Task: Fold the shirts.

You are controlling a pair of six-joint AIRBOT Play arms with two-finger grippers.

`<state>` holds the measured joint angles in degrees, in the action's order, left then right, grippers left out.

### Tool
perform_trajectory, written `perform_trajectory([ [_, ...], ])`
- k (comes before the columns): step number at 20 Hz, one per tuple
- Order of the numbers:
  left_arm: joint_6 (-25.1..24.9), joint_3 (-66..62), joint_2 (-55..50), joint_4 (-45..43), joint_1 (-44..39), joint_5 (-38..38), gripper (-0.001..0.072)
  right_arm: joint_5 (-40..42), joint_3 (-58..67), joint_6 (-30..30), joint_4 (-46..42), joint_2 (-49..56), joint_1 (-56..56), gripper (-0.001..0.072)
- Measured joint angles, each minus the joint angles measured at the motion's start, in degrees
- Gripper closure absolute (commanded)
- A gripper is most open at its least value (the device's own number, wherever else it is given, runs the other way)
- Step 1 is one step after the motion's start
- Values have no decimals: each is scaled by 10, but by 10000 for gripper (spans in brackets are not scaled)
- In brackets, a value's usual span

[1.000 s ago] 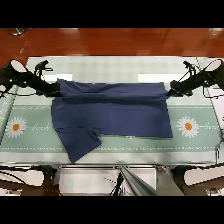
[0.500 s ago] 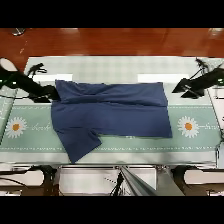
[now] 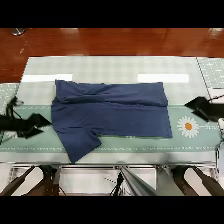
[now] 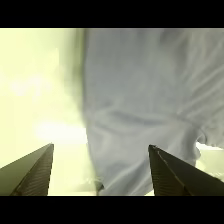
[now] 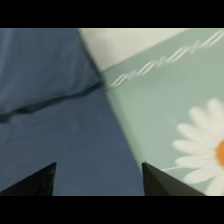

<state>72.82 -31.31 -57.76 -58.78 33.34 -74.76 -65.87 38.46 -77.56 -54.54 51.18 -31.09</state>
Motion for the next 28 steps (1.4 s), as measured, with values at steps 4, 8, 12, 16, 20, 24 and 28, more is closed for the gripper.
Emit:
perform_trajectory([
  [4,-16,77,20,49,19,15,3,8,-100,28,67,-70,-7,89],
  [8,-37,105,24,84,23,38,4,7,-129,41,95,-90,-8,89],
  [12,-54,128,26,113,-4,68,6,2,-137,45,107,-95,-9,89],
  [16,-67,148,17,139,-68,101,236,-1,-138,46,106,-96,-9,89],
  [20,-75,156,4,123,-106,133,688,34,-135,7,31,-97,-9,90],
  [24,-77,154,1,126,-116,131,688,7,-135,-66,-115,-95,-9,92],
  [28,-78,140,1,123,-120,132,688,-58,-135,-63,-145,-61,-9,92],
])
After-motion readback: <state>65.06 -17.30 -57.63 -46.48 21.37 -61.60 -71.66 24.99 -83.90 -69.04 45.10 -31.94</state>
